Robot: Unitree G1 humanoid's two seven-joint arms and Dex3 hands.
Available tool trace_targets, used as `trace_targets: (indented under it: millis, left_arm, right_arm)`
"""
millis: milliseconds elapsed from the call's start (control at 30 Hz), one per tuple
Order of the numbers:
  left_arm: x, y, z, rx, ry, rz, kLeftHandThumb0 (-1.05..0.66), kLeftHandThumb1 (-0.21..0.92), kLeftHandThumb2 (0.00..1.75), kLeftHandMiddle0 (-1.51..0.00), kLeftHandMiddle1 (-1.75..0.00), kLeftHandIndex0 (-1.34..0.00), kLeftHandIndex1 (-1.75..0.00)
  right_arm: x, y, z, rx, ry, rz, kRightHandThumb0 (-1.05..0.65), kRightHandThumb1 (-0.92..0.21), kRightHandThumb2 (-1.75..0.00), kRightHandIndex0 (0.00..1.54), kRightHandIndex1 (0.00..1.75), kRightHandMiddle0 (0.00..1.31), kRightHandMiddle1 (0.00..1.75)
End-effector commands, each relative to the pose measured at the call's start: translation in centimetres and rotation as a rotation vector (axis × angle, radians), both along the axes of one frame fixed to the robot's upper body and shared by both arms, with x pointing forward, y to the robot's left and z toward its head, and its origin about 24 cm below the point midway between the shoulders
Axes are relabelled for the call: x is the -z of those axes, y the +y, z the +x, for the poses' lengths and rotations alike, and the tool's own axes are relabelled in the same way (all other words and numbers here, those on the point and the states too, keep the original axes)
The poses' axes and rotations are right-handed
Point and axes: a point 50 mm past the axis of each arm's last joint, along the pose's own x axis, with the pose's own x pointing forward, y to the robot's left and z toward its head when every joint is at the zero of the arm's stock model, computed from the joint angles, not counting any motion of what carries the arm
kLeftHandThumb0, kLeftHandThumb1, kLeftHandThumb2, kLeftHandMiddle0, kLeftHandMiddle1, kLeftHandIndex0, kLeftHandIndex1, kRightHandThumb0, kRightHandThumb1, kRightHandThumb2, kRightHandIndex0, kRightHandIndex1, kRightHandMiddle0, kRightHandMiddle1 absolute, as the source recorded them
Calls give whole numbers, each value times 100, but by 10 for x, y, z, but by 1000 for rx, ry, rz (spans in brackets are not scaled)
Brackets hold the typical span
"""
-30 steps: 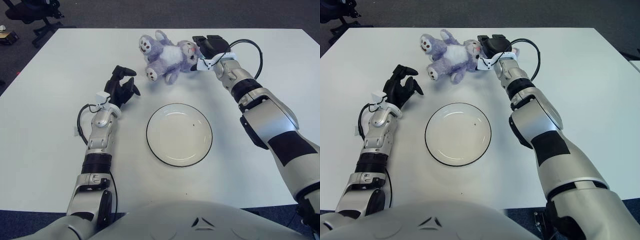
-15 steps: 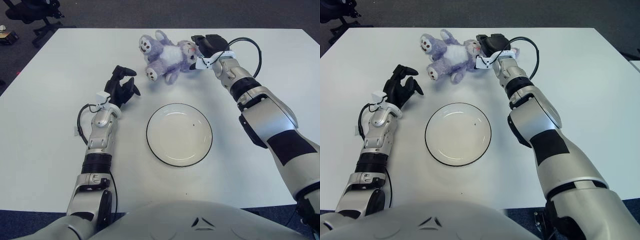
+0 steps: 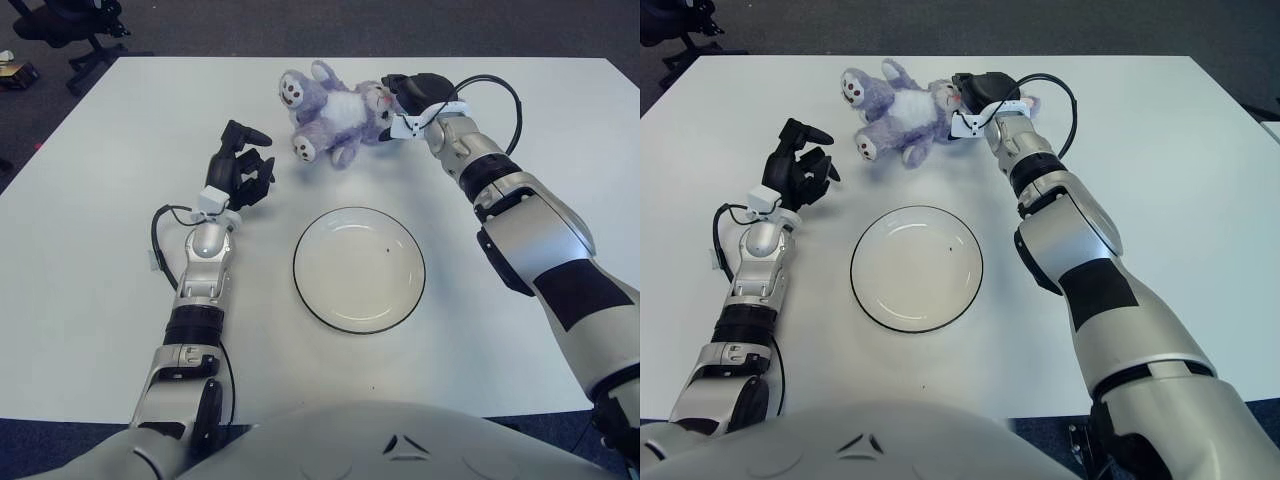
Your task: Put the doll into the plate.
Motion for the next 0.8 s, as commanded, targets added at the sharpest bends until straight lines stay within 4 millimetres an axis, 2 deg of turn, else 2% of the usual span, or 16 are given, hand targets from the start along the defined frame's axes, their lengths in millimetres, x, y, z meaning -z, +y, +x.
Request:
trace_targets:
  millis: [0, 67, 267, 467, 767]
  left_arm:
    - [19, 0, -6, -40, 21, 67, -53, 90, 1, -33, -87, -18, -63]
    - [19, -1, -6, -48, 6, 81, -54, 88, 1, -29, -73, -19, -60]
    - [18, -8, -8, -59, -86, 162, -57, 86, 0, -25, -55, -20, -59]
    - [16, -14, -9, -88, -238, 246, -60, 86, 0, -25, -51, -18, -59]
    - [18, -20, -6, -95, -302, 263, -63, 86, 0, -27, -49, -15, -64]
  right_arm:
    - [1, 0, 0, 6, 8, -3, -59, -83, 0, 43, 1, 40, 3]
    - [1, 0, 0, 7, 9, -3, -58, -83, 0, 43, 1, 40, 2]
    - [1, -1, 0, 11, 12, 0, -58, -83, 0, 42, 0, 41, 2]
    - [1, -2, 1, 14, 15, 1, -57, -83, 0, 42, 0, 41, 2]
    - [0, -2, 1, 18, 24, 3, -56, -83, 0, 41, 0, 41, 1]
